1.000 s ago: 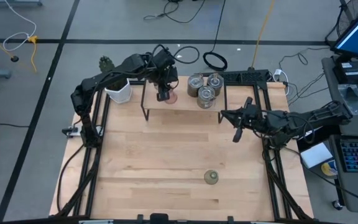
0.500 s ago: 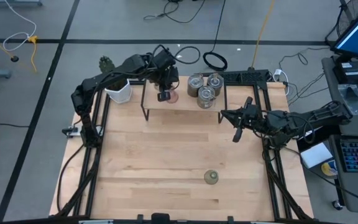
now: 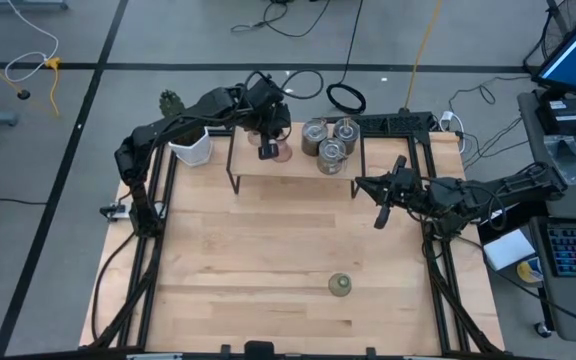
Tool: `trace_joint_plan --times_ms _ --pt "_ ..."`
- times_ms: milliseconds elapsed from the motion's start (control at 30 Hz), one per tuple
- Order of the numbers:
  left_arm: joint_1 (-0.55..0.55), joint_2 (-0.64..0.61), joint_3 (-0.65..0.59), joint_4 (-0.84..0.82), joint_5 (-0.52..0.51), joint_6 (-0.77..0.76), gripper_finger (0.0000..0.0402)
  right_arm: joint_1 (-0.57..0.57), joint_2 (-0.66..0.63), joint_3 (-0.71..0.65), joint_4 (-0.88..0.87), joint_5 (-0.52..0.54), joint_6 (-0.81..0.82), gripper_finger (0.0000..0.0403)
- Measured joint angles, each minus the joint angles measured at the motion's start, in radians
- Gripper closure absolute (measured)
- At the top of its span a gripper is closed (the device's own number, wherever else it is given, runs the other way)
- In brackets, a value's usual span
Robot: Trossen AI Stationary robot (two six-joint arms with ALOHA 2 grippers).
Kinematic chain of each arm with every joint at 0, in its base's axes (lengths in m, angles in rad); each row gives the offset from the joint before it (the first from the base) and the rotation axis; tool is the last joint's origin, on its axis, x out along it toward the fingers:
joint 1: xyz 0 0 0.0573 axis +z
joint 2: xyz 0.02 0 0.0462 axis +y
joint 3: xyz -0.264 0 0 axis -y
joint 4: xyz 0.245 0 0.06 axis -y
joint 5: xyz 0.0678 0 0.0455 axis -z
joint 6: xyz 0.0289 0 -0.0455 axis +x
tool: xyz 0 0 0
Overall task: Pick & Place candle stick holders
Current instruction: Put the purple glass candle holder on the shelf
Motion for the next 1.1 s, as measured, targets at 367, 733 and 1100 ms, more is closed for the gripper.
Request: trace_joint_plan --times_ms 367,733,1100 --pt "0.000 0.000 -0.001 -0.003 -0.052 -0.009 0.0380 0.000 0.000 0.000 0.000 0.000 0.001 0.0403" --pt "0.000 -0.009 -0.002 -0.001 -0.100 -0.015 0.0376 0.000 0.000 0.000 0.000 0.000 0.001 0.0403" --pt "0.001 -0.079 -0.004 0.023 -0.032 -0.017 0.0375 0.000 0.000 0.000 0.003 0.000 -0.001 0.0403"
